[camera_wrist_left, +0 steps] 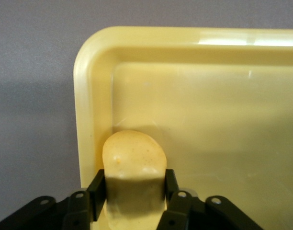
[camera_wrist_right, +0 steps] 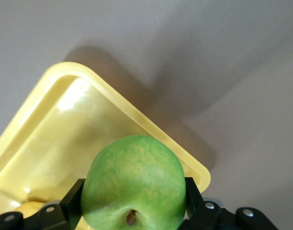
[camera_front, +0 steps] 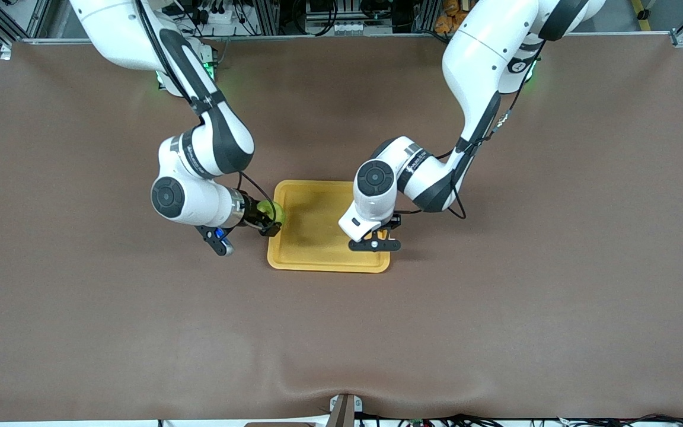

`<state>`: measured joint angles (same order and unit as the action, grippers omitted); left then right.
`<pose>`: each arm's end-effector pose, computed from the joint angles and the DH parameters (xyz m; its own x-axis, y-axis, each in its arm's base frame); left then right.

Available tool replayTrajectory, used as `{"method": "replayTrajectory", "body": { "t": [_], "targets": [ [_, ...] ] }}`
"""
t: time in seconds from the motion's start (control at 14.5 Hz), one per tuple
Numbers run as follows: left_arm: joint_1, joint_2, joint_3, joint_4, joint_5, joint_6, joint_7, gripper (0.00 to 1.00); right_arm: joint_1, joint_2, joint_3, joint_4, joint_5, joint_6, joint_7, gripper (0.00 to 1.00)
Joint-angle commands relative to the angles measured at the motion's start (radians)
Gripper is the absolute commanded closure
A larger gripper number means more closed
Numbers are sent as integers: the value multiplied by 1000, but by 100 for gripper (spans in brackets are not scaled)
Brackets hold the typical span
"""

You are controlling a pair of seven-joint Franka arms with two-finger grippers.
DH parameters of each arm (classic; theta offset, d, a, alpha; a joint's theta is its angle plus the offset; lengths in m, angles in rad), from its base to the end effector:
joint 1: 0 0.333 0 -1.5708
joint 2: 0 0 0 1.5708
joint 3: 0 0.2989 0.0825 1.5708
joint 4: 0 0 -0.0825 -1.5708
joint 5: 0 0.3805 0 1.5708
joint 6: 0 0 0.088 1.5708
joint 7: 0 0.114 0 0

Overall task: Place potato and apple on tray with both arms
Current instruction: 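Carry the apple with the right gripper while the left gripper carries the potato, then open the left gripper over the tray while the right gripper lowers the apple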

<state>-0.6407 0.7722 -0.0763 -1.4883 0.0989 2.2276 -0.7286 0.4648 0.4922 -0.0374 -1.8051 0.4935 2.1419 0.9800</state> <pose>0.5337 -0.4502 0.1954 0.9996 -0.0291 -0.0073 -0.0293 -0.9989 -0.0376 0.5599 0.2815 0.2442 0.6097 -0.6892 -0.3916 -0.7555 -0.6547 -0.0240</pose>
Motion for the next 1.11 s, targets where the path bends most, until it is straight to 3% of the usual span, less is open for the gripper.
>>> {"method": "replayTrajectory", "body": {
  "t": [0.0, 0.69, 0.76, 0.9, 0.97, 1.04],
  "targets": [
    [-4, 4, 12, 26, 25, -2, 3, 0, 20, 39, -10, 12, 39, 32, 52, 100],
    [104, -142, 18, 25, 25, -83, 35, 0, 78, 106, -9, 20, 39, 93, 126, 98],
    [142, -172, 15, 25, 27, -113, 37, 0, 87, 114, -9, 20, 39, 95, 126, 80],
    [190, -224, 12, 25, 24, -175, 55, 0, 112, 126, -10, 20, 31, 102, 123, 8],
    [209, -250, 12, 25, 16, -201, 73, 0, 117, 131, -10, 20, 25, 102, 120, 0],
    [229, -275, 12, 25, 16, -232, 86, 0, 126, 128, -12, 20, 22, 99, 115, 0]
  ]
}}
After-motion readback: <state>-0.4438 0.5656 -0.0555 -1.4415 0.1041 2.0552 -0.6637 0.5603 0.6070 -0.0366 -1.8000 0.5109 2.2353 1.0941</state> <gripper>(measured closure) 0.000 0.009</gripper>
